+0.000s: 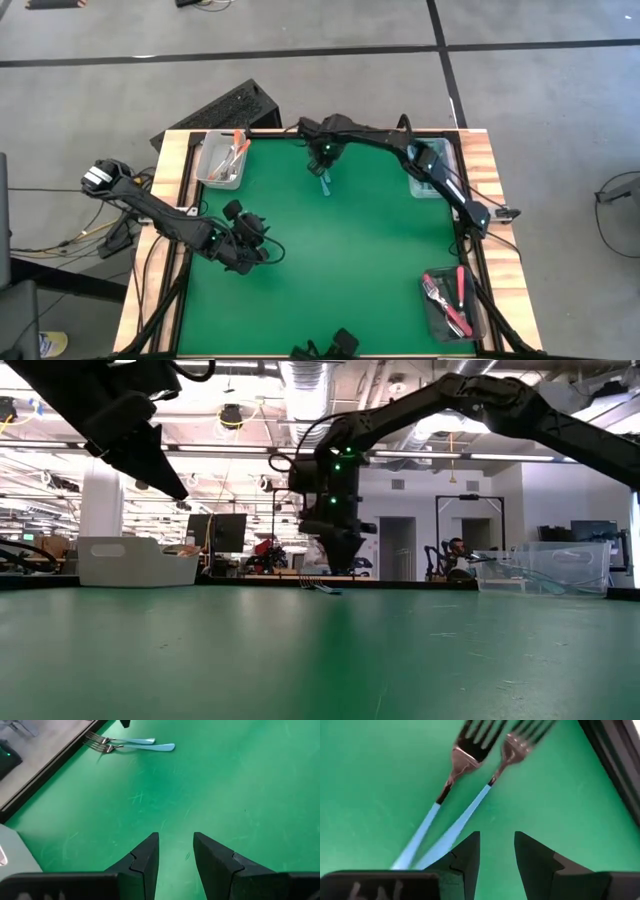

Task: Sort silverware by color (type)
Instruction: Put the blue fork into the transparent bin

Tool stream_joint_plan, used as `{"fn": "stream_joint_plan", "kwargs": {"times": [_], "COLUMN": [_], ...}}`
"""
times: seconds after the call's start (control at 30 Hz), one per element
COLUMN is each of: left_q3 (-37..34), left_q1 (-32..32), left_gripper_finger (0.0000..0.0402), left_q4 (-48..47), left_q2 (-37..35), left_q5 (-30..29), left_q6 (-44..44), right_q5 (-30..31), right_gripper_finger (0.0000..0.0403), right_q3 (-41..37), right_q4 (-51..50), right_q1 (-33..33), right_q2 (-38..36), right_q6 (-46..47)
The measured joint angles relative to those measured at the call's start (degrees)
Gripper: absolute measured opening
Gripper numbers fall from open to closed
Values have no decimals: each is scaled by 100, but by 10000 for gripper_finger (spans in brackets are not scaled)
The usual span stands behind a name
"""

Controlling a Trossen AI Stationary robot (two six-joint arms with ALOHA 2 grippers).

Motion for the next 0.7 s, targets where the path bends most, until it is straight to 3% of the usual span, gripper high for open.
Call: {"fn": "stream_joint_plan", "kwargs": {"times": [0.2,0.4,0.53,0.7], "left_q3": [-337,-904,-1193,-1342], "left_q1": [0,0,-2,-2], "left_gripper_finger": [110,110,110,110], "left_q4": [208,544,895,1025], "left_q2": [2,2,2,2], "left_q5": [-57,77,330,416], "left_q6": [-107,-697,-928,-1038], "right_q5": [-9,9,470,779], "right_gripper_finger": [145,146,146,146], "right_q3": [-53,-50,-52,-113], "right_q4": [-1,36,208,633], "right_q1": [29,290,414,387], "right_q2": [-4,-4,-4,-7], "right_q6": [-2375,-5826,-8097,-10074]}}
